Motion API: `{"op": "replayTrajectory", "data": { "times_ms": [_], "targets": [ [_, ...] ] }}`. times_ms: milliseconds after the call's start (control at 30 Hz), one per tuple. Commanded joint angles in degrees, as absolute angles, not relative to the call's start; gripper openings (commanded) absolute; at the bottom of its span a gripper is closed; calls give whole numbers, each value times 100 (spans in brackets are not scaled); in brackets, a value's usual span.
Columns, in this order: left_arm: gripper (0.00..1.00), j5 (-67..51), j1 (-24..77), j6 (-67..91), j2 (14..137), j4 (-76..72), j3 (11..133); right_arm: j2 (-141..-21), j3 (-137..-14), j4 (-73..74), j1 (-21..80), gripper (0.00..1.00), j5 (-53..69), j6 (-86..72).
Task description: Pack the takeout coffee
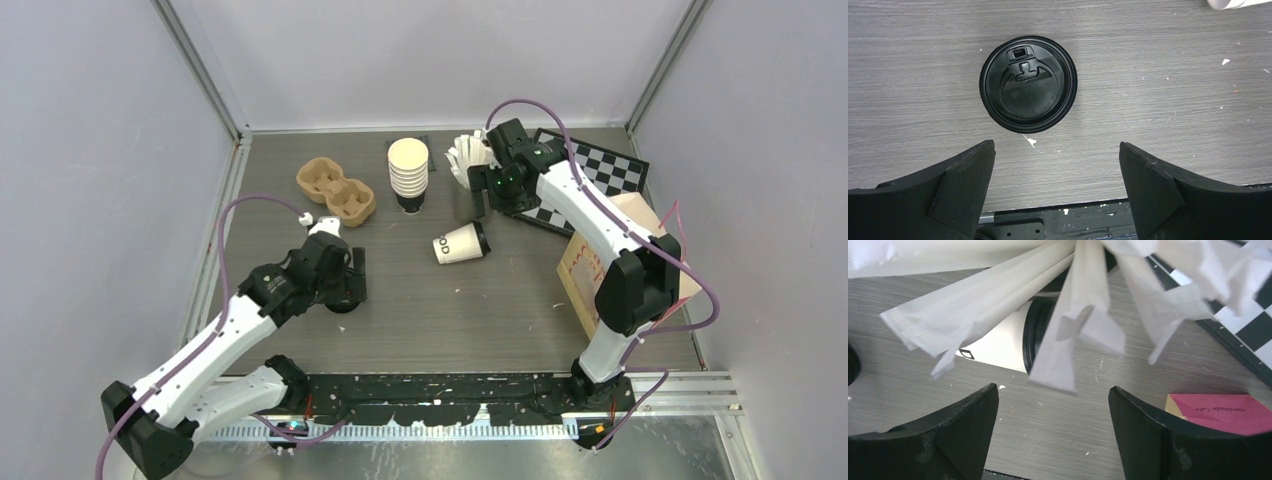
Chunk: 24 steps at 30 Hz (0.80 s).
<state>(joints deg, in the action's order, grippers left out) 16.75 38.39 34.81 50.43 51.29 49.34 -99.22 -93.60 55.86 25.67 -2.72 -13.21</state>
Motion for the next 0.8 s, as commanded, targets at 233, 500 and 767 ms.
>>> {"op": "replayTrajectory", "data": {
  "times_ms": [233, 500, 767],
  "targets": [
    [93, 1393, 3823, 3877, 5417, 4655, 4957, -9701, -8939, 5057, 2784, 79, 392, -1293],
    [92, 1360, 3816, 3929, 5039, 4500, 4843, -9838, -8417, 4591, 2776, 78, 260, -1278],
    [90, 1257, 3815, 3940, 4842, 4397, 4761, -9848, -8102, 3906, 2557, 67, 763, -1249]
  ]
}}
